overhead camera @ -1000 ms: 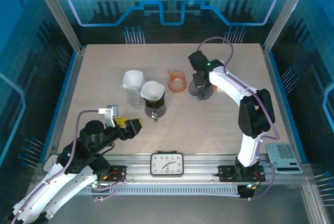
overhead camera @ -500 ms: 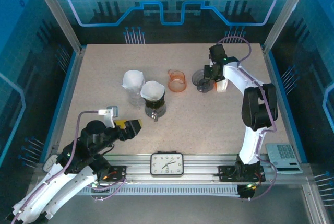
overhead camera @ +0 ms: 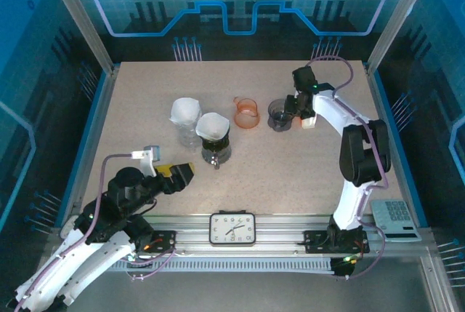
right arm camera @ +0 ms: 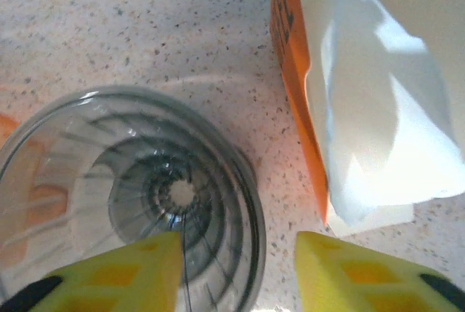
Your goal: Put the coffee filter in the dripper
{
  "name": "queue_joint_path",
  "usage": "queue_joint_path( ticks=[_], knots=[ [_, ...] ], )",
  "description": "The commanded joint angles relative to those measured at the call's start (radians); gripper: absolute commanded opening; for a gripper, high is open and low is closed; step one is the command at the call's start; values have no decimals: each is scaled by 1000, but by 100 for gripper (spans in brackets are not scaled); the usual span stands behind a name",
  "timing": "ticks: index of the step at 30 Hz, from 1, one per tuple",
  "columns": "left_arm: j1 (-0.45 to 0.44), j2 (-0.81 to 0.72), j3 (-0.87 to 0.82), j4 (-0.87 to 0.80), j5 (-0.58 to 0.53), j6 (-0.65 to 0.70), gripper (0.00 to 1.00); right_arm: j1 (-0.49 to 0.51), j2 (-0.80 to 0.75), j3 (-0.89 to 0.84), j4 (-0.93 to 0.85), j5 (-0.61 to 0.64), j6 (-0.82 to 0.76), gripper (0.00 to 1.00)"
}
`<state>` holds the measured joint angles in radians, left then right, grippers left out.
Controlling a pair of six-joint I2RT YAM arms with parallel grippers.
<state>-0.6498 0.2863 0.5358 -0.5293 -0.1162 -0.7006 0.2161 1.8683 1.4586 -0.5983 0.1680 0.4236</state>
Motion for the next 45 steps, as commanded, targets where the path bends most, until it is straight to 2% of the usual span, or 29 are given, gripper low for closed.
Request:
queue_joint_path(
  ticks=[1,4,7,14,20,26,33,43,45],
  knots=[
    [7,-7,29,-19,-14,4,99,34,-125,-13,23,1,3,53],
    [7,-7,30,-18,-14,12,99,92,-129,24,39,-26,-38,59],
    [8,-4,33,-22,-17,16,99,143,-41,143,0,-78,-63,61],
    [8,-2,38,-37,-10,16,99,208,247,488,-143,-85,-85,59],
    [8,-3,45,-45,-17,19,99,235,384,639,-238,-51,-108,53],
    [8,-2,44,-36,-20,25,99,244,422,645,-263,-18,-104,46],
    [7,-3,43,-33,-22,24,99,255,429,606,-244,-41,-110,33],
    [7,-2,50,-36,-26,25,99,284,340,506,-171,-39,-121,1],
    [7,-4,57,-44,-32,32,99,290,294,456,-153,-23,-115,0]
  ],
)
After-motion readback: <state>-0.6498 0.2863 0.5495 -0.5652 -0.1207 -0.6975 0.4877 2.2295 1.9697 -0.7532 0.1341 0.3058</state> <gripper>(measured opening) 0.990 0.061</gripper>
